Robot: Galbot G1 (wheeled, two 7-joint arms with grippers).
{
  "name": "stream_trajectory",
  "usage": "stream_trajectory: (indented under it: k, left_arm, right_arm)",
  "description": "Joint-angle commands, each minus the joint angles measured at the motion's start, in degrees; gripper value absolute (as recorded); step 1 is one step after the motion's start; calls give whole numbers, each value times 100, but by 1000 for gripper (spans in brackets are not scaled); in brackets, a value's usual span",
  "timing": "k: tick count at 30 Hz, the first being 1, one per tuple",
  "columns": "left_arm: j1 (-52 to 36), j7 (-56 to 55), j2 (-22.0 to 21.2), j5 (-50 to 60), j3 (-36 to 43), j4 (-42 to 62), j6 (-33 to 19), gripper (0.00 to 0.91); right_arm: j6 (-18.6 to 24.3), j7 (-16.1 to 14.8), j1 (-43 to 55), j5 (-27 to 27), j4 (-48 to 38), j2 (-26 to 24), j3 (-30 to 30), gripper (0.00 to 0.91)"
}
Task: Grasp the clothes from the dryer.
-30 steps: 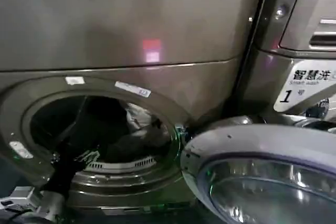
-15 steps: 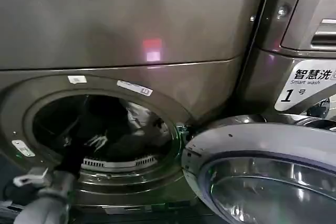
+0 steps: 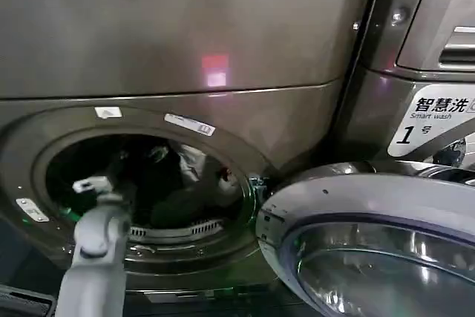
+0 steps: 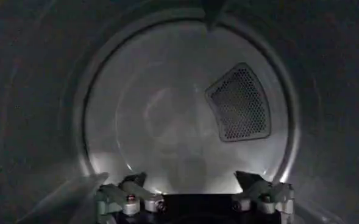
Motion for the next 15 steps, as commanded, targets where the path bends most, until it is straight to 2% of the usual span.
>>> stream_trajectory:
  k: [1, 11, 15]
  left_arm:
    - [-1477, -26, -100, 158, 361, 2036, -402, 907]
    - [-2727, 68, -226, 235, 603, 3902, -739, 907]
    - [-2965, 285, -203, 197, 715, 4307, -573, 907]
  right_arm:
    - [55, -29, -8, 9, -11, 2, 18, 907]
    - [77, -90, 58, 6, -26, 15, -11, 907]
    - [87, -131, 74, 4, -48, 31, -22, 907]
